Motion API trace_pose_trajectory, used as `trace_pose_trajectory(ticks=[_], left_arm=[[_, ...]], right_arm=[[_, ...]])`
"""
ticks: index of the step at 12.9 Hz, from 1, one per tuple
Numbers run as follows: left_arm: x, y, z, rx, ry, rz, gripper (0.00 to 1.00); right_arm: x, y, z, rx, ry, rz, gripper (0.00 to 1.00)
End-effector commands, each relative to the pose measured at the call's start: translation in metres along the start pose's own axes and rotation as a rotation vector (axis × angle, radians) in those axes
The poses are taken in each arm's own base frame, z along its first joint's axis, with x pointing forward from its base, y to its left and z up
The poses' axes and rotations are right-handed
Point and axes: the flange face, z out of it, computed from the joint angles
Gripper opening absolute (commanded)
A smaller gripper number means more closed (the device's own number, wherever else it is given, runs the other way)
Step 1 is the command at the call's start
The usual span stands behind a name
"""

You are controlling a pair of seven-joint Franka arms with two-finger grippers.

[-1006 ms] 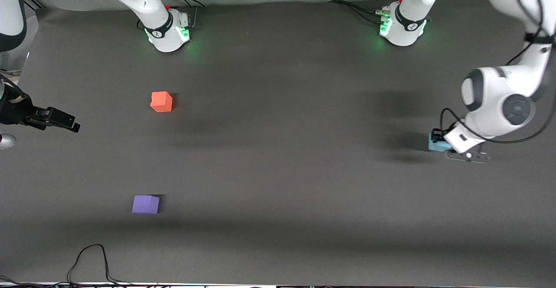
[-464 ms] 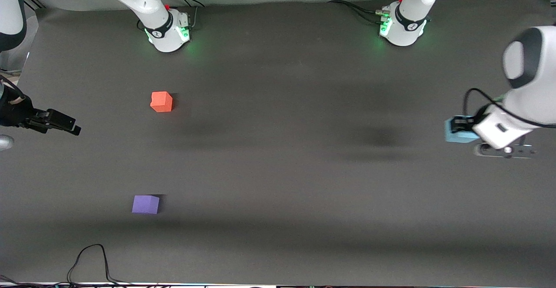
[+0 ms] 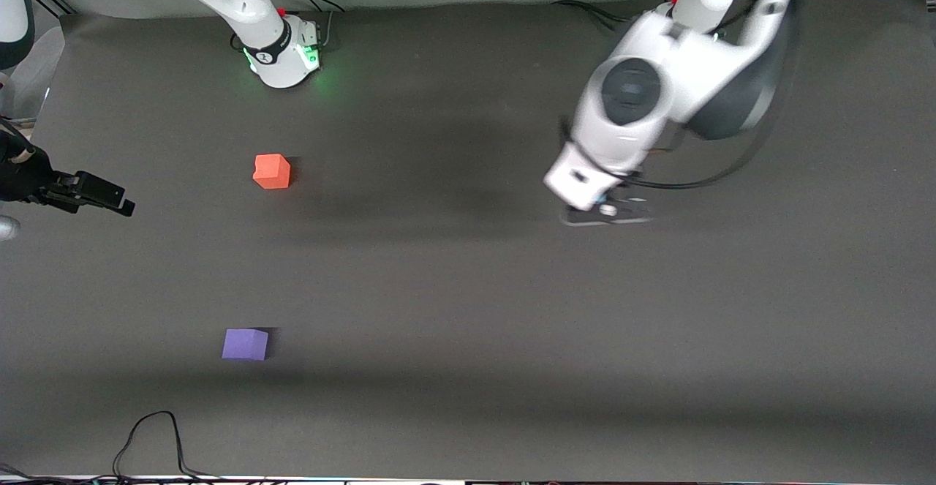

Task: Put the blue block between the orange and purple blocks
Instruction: 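Carry the light blue block with the left gripper toward the table middle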

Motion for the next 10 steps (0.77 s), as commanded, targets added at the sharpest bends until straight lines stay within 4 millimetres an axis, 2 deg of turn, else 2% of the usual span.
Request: trace_pose_trajectory(ticks=[1, 3, 5, 7, 10], left_arm=[[-0.007, 0.095, 0.041, -0.002, 0.012, -0.045, 0.35], [-0.022, 0.142, 0.092, -0.024, 0.032, -0.072, 0.35], [-0.034, 0.17, 0.143, -0.032, 0.03, -0.078, 0.35], [-0.036, 0.184, 0.178, -0.053, 0.039, -0.067, 0.35], [-0.049, 0.2, 0.209, -0.057, 0.036, -0.044, 0.35]], right_arm=[[-0.004, -0.009, -0.005, 0.016, 0.005, 0.045, 1.0], [-0.005, -0.011, -0.008, 0.012, 0.01, 0.039, 1.0], [-0.005, -0.008, -0.008, 0.008, 0.007, 0.029, 1.0], [-0.001, -0.008, -0.007, 0.01, 0.014, 0.031, 1.0], [0.002, -0.008, -0.009, 0.01, 0.02, 0.038, 1.0]])
